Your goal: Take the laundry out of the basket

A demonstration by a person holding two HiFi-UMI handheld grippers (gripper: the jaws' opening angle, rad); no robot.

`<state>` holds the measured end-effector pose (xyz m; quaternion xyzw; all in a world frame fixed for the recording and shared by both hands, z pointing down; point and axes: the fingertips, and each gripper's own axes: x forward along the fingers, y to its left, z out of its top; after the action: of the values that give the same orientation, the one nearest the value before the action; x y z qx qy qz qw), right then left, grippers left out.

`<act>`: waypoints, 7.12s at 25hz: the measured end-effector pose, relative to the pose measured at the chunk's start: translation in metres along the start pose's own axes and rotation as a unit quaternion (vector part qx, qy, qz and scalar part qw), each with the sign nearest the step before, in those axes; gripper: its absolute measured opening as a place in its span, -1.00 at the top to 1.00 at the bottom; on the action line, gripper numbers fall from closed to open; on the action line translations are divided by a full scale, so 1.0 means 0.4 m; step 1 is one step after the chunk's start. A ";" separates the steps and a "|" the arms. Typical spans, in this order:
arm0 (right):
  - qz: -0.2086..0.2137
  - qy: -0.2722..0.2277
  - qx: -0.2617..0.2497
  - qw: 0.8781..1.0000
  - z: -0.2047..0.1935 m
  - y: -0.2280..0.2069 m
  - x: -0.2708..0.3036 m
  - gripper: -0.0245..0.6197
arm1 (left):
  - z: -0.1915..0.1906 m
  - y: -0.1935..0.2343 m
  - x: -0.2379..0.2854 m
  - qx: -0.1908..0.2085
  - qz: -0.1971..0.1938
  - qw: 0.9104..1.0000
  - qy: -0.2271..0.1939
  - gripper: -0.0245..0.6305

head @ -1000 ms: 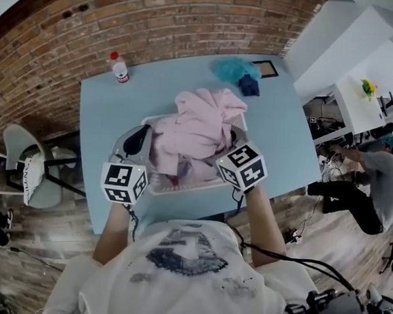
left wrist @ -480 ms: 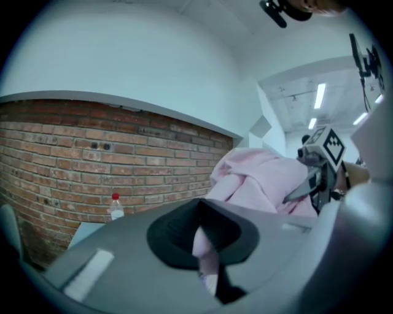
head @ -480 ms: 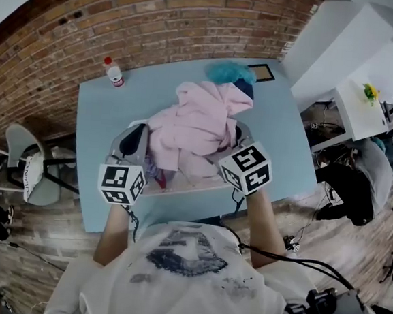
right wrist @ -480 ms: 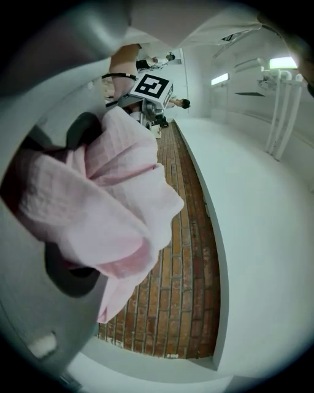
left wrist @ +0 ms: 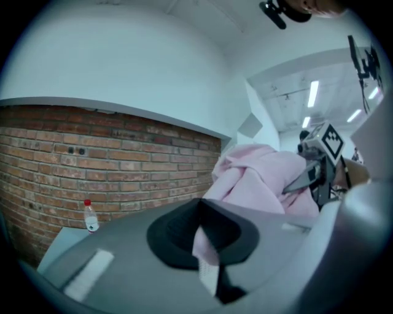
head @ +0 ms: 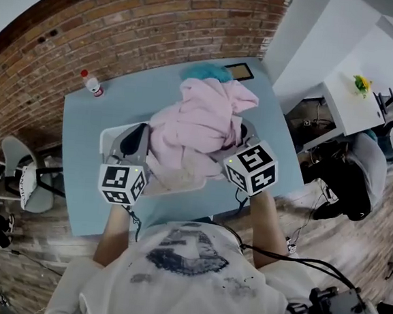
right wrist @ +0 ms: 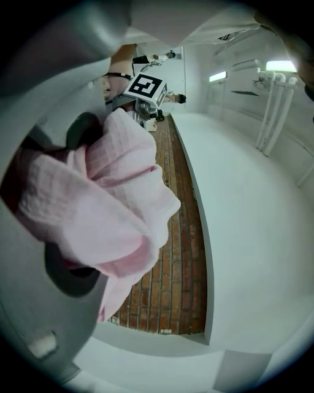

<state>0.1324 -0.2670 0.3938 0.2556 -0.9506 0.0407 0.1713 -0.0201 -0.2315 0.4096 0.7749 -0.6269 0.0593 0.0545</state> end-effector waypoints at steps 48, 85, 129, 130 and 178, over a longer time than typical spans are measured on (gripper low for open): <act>-0.111 0.053 0.079 0.989 -0.446 -0.433 -0.266 -0.30 | -0.140 -0.492 0.310 0.013 -0.059 0.996 0.062 0.95; -0.086 0.198 0.099 0.971 -0.842 -0.422 -0.004 -0.35 | -0.222 -0.481 0.371 -0.002 -0.063 0.992 0.111 0.95; -0.190 0.182 0.065 0.963 -0.669 -0.377 -0.142 -0.53 | -0.186 -0.333 0.196 -0.002 -0.068 0.994 0.085 0.95; -0.191 0.177 0.068 0.963 -0.656 -0.369 -0.139 -0.53 | -0.182 -0.325 0.187 -0.002 -0.068 0.994 0.083 0.95; -0.131 -0.048 0.073 0.988 -0.131 0.245 0.174 0.92 | -0.206 0.218 -0.304 -0.027 0.052 0.997 0.042 0.95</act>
<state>0.0429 -0.2064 0.4680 0.3910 -0.9107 0.0752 0.1104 -0.1327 -0.1190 0.4724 0.7364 -0.6648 0.0774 0.0983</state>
